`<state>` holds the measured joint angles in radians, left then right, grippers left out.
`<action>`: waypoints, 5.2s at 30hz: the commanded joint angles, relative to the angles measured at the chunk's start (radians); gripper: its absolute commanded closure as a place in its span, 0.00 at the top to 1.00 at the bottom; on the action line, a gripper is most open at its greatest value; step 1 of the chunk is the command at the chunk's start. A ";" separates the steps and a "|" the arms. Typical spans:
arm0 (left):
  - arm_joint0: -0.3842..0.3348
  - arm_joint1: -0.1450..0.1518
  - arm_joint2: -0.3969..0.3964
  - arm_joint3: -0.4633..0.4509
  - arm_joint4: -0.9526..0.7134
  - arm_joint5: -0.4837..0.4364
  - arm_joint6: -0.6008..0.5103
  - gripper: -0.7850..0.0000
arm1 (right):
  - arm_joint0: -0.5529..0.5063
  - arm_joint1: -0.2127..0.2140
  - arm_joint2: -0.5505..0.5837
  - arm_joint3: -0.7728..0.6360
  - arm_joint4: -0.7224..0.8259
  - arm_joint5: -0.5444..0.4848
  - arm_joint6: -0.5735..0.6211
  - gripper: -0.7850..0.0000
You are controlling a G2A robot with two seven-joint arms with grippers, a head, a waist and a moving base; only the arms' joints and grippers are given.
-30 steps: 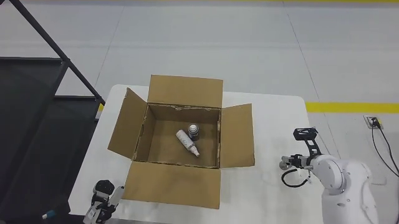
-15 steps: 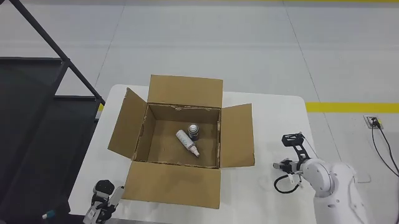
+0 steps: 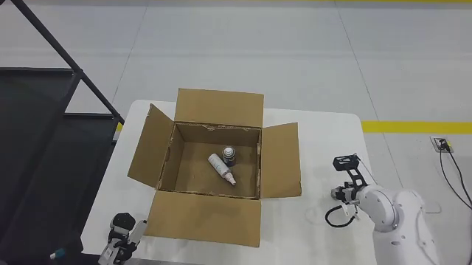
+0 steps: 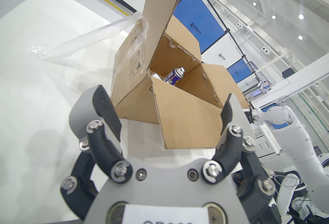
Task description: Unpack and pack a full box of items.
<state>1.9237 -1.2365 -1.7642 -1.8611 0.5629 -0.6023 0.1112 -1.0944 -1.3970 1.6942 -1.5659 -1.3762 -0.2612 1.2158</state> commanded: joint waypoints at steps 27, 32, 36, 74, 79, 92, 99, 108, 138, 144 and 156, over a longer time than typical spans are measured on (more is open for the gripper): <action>0.000 0.000 0.000 0.000 0.000 0.000 0.000 1.00 | 0.350 -0.097 -0.852 -0.265 0.047 0.345 0.083 0.00; 0.000 0.000 0.000 0.000 0.000 0.000 0.000 1.00 | 0.485 -0.166 -1.017 0.020 0.101 0.419 0.033 0.00; 0.000 0.000 0.000 0.000 0.000 0.000 0.000 1.00 | 0.566 -0.227 -1.093 0.229 0.158 0.482 -0.067 0.00; 0.000 0.000 0.000 0.000 0.000 0.000 0.000 1.00 | 0.848 -0.524 -1.122 0.929 0.472 0.399 -0.338 0.59; -0.001 0.000 0.000 0.000 -0.002 0.004 -0.001 1.00 | 0.768 -0.444 -1.025 0.636 0.379 0.404 -0.270 0.83; -0.072 0.001 -0.047 -0.098 -0.011 0.200 -0.072 1.00 | 0.117 -0.235 -0.602 -0.470 0.108 0.149 0.078 1.00; -0.079 0.001 -0.079 -0.115 -0.038 0.243 -0.082 1.00 | 0.117 -0.235 -0.602 -0.470 0.108 0.149 0.078 1.00; -0.120 0.005 -0.063 -0.126 -0.022 0.257 -0.156 1.00 | 0.058 -0.223 -0.447 -0.483 0.299 0.171 -0.033 1.00; -0.366 0.020 0.189 -0.130 0.197 0.304 -0.418 1.00 | 0.192 -0.119 -0.023 -0.062 0.731 0.309 0.138 1.00; -0.397 0.019 0.237 -0.096 0.218 0.321 -0.435 1.00 | 0.225 -0.108 -0.064 -0.022 0.860 0.233 0.179 1.00; -0.431 0.018 0.284 -0.041 0.213 0.347 -0.443 1.00 | 0.304 -0.105 -0.208 0.055 1.113 0.166 0.129 1.00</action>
<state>1.4948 -1.2186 -1.4813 -1.9067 0.7800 -0.2584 -0.3321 -0.8008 -1.5008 1.5031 -1.5263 -0.2628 -0.0960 1.3649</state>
